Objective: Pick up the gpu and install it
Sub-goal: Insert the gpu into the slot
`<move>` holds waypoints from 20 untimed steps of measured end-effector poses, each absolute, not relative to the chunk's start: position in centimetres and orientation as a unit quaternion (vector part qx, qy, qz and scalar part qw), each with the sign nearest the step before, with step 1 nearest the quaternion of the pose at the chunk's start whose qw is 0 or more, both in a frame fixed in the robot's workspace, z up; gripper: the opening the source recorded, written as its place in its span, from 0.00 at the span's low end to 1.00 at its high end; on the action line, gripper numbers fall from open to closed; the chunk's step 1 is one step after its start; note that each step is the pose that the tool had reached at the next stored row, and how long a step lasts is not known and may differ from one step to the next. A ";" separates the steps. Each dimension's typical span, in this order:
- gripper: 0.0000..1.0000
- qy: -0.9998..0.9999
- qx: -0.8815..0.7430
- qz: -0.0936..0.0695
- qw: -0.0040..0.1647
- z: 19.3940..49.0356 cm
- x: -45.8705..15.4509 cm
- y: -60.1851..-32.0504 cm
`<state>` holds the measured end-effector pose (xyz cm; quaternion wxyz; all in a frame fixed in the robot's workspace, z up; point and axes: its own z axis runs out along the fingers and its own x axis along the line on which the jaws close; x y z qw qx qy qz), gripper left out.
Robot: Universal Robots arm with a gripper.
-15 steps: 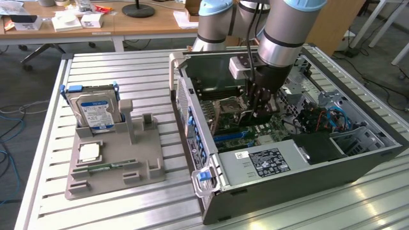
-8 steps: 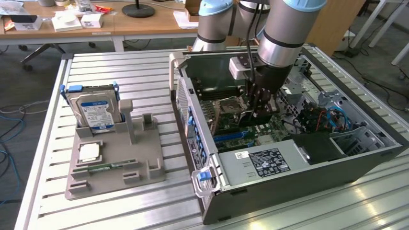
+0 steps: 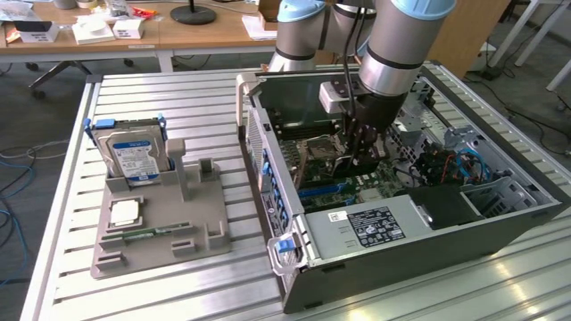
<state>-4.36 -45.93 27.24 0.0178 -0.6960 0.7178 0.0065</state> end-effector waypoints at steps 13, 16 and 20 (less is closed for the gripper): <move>0.27 0.718 -0.696 0.006 0.018 27.2 -4.7 -45.9; 0.27 0.718 -0.696 0.007 0.018 27.2 -4.8 -45.9; 0.27 0.718 -0.696 0.007 0.018 27.2 -4.9 -45.9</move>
